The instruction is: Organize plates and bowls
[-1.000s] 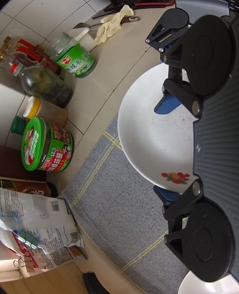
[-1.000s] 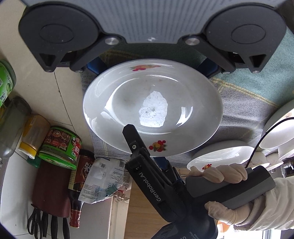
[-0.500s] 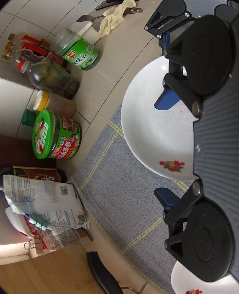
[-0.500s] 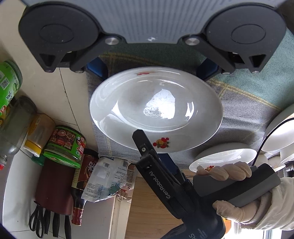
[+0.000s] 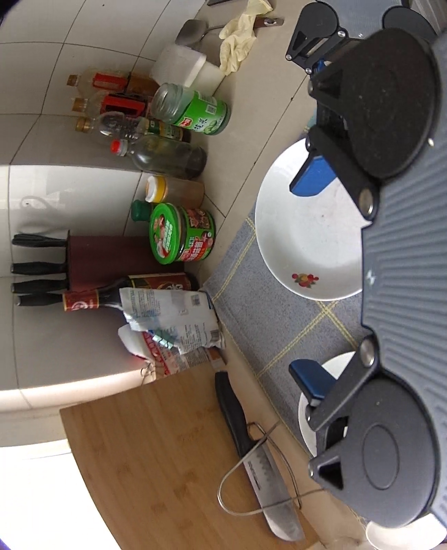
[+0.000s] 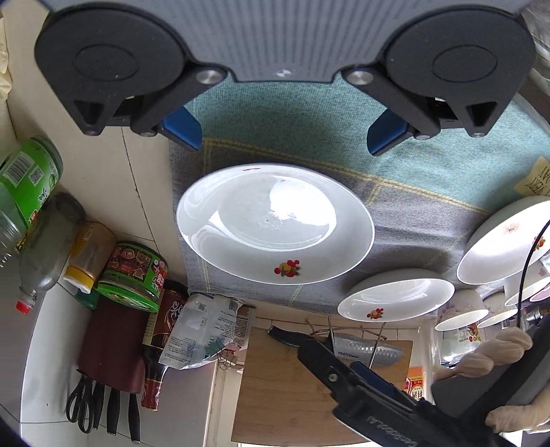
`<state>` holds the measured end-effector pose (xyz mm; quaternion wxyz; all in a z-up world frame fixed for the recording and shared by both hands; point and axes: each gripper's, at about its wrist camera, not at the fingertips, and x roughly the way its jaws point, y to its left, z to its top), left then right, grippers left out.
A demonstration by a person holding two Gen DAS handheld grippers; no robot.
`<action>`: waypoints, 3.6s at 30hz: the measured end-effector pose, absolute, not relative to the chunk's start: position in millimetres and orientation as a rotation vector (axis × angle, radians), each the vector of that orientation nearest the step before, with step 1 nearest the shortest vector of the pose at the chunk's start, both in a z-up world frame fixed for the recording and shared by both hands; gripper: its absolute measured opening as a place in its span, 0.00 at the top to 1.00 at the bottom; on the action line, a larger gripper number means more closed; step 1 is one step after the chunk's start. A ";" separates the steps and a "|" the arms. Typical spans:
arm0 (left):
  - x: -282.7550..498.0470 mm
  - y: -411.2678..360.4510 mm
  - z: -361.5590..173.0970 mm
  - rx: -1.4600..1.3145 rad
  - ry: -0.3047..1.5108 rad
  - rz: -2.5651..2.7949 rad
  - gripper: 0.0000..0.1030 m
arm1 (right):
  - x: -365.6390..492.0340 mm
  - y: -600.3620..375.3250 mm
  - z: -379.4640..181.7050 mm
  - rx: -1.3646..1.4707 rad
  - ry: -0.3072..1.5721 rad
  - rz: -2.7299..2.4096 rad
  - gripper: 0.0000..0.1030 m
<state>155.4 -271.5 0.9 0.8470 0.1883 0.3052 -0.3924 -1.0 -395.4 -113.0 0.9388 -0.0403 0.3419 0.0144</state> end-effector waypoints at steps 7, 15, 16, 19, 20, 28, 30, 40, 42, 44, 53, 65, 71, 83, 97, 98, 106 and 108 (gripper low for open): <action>111.3 -224.3 10.5 0.329 0.623 -0.707 0.02 | -9.7 -381.6 -98.6 -0.064 0.698 0.038 0.00; 84.5 -163.6 7.3 0.248 0.653 -0.580 0.02 | -9.7 -344.8 -90.2 -0.105 0.681 0.151 0.00; 82.7 -154.7 6.4 0.235 0.660 -0.565 0.02 | -8.5 -339.3 -90.3 -0.109 0.681 0.164 0.00; 80.4 -129.3 3.3 0.214 0.674 -0.528 0.02 | -3.7 -320.7 -91.3 -0.117 0.688 0.201 0.00; 80.0 -121.2 1.9 0.211 0.677 -0.519 0.02 | -2.0 -311.4 -92.0 -0.122 0.690 0.211 0.00; 82.5 -49.6 -13.0 0.172 0.713 -0.496 0.02 | 9.4 -252.5 -102.6 -0.128 0.740 0.228 0.00; 84.1 -34.5 -18.6 0.162 0.727 -0.496 0.02 | 9.4 -237.7 -106.5 -0.139 0.754 0.225 0.00; 97.9 15.8 -39.9 0.146 0.771 -0.543 0.02 | 0.9 -186.6 -116.0 -0.129 0.770 0.198 0.00; 100.1 19.6 -43.2 0.145 0.780 -0.558 0.02 | 0.5 -181.3 -116.4 -0.118 0.765 0.193 0.00; 100.9 21.2 -46.9 0.144 0.792 -0.574 0.02 | 0.4 -176.7 -117.7 -0.112 0.759 0.192 0.00; 109.9 20.6 -59.7 0.129 0.855 -0.593 0.02 | 7.9 -162.4 -126.8 -0.141 0.737 0.225 0.00; 132.0 -15.7 -61.0 0.193 0.920 -0.558 0.02 | 34.6 -171.6 -136.9 -0.163 0.658 0.413 0.00; 146.4 -40.8 -57.5 0.248 0.947 -0.564 0.02 | 32.3 -178.7 -141.0 -0.175 0.614 0.475 0.00; 195.4 -58.9 -56.7 0.297 1.019 -0.626 0.03 | 29.3 -182.1 -137.0 -0.218 0.613 0.477 0.00; 227.8 -63.7 -74.8 0.329 1.151 -0.730 0.06 | 36.2 -175.9 -135.7 -0.159 0.598 0.497 0.00; 228.5 -64.0 -75.2 0.334 1.153 -0.735 0.06 | 36.4 -175.8 -135.5 -0.157 0.593 0.494 0.00; 231.5 -68.5 -79.8 0.364 1.172 -0.784 0.07 | 41.6 -171.4 -136.7 -0.162 0.605 0.474 0.00; 231.8 -69.3 -81.0 0.373 1.172 -0.787 0.07 | 41.8 -170.2 -137.2 -0.164 0.606 0.469 0.00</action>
